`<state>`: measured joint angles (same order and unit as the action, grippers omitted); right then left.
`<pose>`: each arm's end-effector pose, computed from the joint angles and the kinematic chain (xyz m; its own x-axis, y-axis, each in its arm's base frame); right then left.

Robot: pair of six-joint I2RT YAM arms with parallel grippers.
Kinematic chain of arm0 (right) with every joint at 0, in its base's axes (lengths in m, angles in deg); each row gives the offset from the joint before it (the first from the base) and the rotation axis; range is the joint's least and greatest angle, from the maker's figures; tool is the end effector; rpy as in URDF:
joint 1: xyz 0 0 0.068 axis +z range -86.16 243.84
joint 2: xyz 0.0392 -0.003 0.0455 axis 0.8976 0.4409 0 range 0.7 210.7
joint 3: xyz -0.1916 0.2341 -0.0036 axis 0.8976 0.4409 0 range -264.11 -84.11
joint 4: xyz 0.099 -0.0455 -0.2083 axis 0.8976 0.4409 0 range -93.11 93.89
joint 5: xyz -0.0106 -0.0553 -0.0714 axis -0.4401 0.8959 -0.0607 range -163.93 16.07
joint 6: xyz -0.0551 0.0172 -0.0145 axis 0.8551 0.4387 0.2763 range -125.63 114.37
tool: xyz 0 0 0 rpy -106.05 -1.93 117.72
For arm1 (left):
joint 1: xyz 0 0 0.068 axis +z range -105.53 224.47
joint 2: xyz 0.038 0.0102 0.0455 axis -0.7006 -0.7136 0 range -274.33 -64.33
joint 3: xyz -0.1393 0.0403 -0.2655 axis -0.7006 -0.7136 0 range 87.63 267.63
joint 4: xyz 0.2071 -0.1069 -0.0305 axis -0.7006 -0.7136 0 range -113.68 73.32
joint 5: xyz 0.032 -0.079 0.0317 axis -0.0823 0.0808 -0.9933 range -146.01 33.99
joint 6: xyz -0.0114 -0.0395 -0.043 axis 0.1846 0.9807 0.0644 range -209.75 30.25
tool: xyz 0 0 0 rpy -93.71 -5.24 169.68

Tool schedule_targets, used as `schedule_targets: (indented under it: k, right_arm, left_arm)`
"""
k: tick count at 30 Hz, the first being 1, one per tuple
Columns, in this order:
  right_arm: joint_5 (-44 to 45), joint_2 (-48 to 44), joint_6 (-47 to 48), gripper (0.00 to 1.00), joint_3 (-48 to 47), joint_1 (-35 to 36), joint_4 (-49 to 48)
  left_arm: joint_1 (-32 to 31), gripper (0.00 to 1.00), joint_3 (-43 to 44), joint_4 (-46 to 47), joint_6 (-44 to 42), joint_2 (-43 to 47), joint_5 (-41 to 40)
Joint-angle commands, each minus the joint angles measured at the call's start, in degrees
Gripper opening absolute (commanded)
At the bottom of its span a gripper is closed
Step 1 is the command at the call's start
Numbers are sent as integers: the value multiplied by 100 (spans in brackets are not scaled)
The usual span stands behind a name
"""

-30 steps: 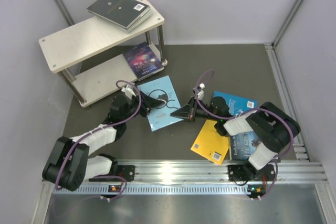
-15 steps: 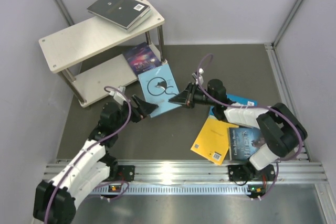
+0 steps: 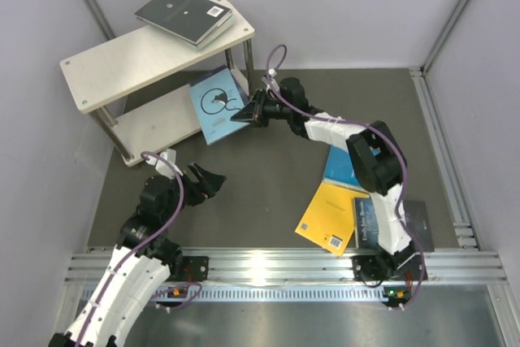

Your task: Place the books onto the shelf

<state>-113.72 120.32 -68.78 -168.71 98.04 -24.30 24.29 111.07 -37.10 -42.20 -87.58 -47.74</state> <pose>0.3828 0.2939 0.2688 -0.9332 0.1947 -0.3021 -0.2508 0.2492 0.9354 0.0688 -0.0321 0.2501 -0.5644 -0.5705 -0.5966 0.0764 0.6835 -0.7259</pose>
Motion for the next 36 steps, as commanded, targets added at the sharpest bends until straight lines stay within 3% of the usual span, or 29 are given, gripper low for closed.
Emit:
schedule_targets:
  k: [1, 7, 9, 12, 13, 16, 18, 32, 36]
  right_arm:
    - [85, 586, 102, 0, -1432, -115, 148]
    - [279, 1705, -162, 0, -3096, -343, 667]
    - [270, 2081, -223, 6, -3604, -439, 835]
    - [165, 2381, -381, 31, -3845, -554, 915]
    - [156, 2409, -408, 45, -3836, -580, 915]
    - [103, 2374, -391, 59, -3591, -659, 906]
    - [103, 2217, -312, 63, -3285, -712, 889]
    - [199, 1091, 347, 65, -1193, -853, 721]
    - [419, 774, 760, 67, -1076, -932, 1054]
  left_arm:
    - [23, 87, 161, -427, -141, 206, -203]
    - [23, 86, 117, -497, -62, 329, -194]
    - [23, 86, 117, -498, -44, 347, -203]
    - [23, 86, 82, -462, -35, 365, -230]
    - [23, 86, 73, -428, -35, 356, -230]
    - [23, 86, 11, -331, 0, 329, -238]
    - [23, 86, -32, -261, 9, 286, -212]
    - [23, 84, -235, 320, 106, -110, -106]
    - [23, 84, -252, 320, 53, -136, -177]
